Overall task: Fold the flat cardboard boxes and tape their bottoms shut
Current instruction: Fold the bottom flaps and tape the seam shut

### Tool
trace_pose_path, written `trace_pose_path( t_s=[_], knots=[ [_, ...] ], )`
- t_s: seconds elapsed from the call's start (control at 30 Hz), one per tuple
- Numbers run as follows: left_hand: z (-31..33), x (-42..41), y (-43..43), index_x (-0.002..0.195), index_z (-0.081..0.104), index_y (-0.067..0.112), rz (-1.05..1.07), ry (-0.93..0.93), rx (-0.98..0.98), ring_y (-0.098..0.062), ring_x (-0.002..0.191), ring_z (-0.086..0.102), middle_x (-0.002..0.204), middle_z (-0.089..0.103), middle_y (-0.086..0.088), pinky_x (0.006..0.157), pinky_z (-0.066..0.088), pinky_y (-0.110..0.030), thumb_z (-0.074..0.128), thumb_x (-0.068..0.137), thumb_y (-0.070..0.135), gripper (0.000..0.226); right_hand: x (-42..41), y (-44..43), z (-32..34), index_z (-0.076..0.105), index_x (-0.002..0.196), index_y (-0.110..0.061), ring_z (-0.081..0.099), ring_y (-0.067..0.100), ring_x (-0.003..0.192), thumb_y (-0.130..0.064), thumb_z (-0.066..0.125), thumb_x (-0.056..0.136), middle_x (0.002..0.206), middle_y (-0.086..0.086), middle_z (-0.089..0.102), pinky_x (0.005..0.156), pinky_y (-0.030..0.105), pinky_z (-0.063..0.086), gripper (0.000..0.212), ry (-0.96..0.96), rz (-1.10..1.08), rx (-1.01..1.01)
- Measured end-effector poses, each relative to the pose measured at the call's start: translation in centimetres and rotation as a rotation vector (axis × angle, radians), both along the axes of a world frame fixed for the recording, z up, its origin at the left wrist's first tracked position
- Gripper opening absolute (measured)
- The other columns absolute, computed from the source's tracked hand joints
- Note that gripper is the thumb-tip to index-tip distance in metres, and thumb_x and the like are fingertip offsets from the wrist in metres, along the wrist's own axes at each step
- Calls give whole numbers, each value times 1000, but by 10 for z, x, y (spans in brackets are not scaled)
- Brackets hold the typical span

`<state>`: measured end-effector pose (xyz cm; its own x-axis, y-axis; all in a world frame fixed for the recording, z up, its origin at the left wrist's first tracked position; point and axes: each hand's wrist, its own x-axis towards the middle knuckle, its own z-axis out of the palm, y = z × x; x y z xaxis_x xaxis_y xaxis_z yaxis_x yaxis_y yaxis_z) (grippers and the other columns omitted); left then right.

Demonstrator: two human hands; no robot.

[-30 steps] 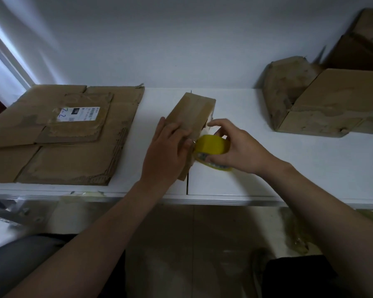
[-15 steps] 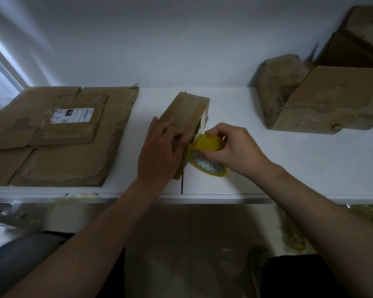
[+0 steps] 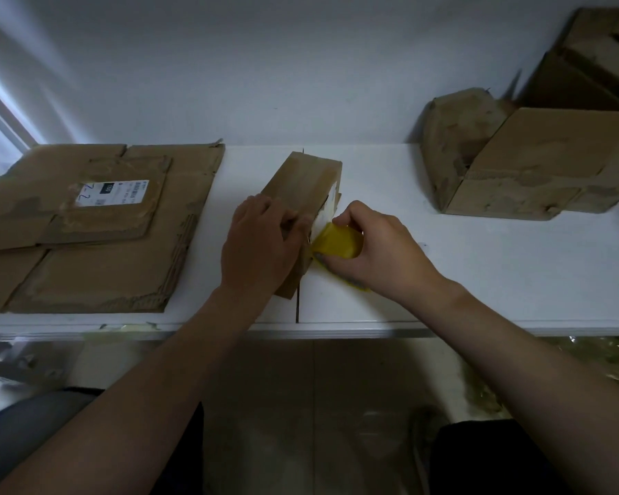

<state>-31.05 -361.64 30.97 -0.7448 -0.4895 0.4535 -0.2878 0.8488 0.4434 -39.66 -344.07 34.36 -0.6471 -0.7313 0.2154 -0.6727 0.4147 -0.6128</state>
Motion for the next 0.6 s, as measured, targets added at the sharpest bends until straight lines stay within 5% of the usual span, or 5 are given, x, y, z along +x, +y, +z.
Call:
trace_pose_path(
  t_s=[0.13, 0.27, 0.33, 0.6],
  knots=[
    [19, -20, 5, 91, 64, 19, 126, -153, -36, -24, 96, 54, 107, 52, -2, 74, 52, -37, 45, 82, 81, 66, 5, -1, 0, 52, 107, -28, 51, 11, 83, -43, 80, 81, 93, -9, 57, 60, 15, 34, 41, 17, -22, 32],
    [29, -35, 4, 129, 55, 19, 151, -247, -49, -30, 98, 60, 111, 52, -4, 74, 49, -37, 61, 74, 82, 84, 5, -4, 0, 53, 108, -26, 53, 11, 82, -44, 79, 82, 93, -8, 59, 61, 16, 38, 41, -13, -43, 50],
    [31, -38, 3, 133, 51, 20, 139, -218, -76, -31, 95, 63, 101, 46, -1, 72, 48, -35, 67, 77, 70, 77, 5, -5, -1, 54, 112, -27, 54, 12, 86, -45, 79, 82, 99, -7, 61, 64, 20, 42, 43, -33, -55, 65],
    [30, -35, 3, 101, 60, 17, 151, -182, -98, -20, 73, 53, 86, 45, 5, 63, 35, -30, 67, 78, 61, 50, 5, -6, 13, 56, 107, -28, 55, 17, 89, -45, 79, 80, 97, -6, 60, 69, 27, 38, 40, -29, -83, 123]
  ],
)
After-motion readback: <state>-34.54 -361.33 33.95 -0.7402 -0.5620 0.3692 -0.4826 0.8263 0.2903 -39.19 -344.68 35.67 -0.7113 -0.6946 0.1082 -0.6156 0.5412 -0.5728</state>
